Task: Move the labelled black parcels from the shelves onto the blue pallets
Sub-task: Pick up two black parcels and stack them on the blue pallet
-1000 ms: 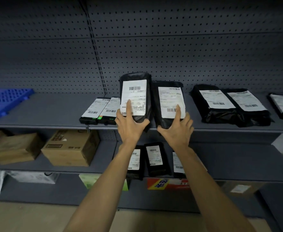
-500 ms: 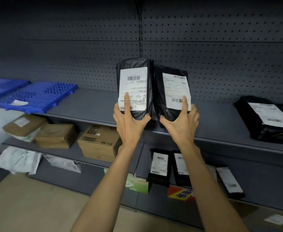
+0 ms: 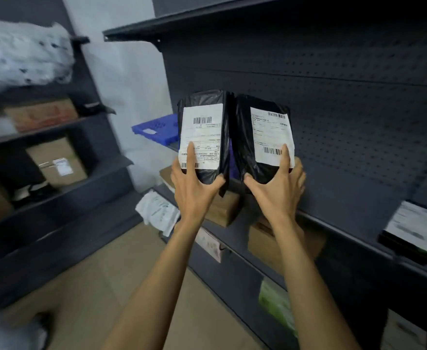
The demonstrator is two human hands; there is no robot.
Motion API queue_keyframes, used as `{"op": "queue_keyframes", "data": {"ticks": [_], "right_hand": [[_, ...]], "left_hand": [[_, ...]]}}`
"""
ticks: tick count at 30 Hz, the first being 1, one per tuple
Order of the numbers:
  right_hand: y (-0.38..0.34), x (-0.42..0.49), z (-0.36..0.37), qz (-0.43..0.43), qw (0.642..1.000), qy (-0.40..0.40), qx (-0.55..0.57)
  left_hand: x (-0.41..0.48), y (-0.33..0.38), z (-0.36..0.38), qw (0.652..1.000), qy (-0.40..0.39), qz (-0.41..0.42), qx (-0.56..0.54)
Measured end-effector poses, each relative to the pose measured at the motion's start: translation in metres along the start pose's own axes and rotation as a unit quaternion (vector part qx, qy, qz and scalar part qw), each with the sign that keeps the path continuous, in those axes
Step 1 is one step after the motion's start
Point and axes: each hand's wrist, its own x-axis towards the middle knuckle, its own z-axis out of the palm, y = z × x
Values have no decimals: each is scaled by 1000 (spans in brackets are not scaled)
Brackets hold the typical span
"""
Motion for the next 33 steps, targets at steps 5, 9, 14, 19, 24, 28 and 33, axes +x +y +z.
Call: {"op": "queue_keyframes", "data": {"ticks": [5, 9, 14, 19, 24, 28, 33], "right_hand": [[-69, 8, 96, -31, 998, -42, 30], [-104, 25, 156, -57, 995, -71, 39], [-127, 66, 223, -66, 992, -94, 48], [-148, 133, 290, -61, 991, -102, 54], [-168, 197, 357, -65, 989, -119, 55], [-176, 221, 400, -58, 989, -127, 47], [-179, 264, 440, -29, 993, -110, 18]], "left_hand": [[67, -76, -41, 998, 35, -42, 23], [107, -124, -49, 995, 58, -73, 25], [167, -167, -34, 993, 66, -93, 36], [251, -198, -4, 993, 57, -101, 30], [328, -229, 20, 993, 66, -92, 33], [373, -260, 32, 993, 54, -99, 39], [445, -285, 51, 996, -27, -77, 28]]}}
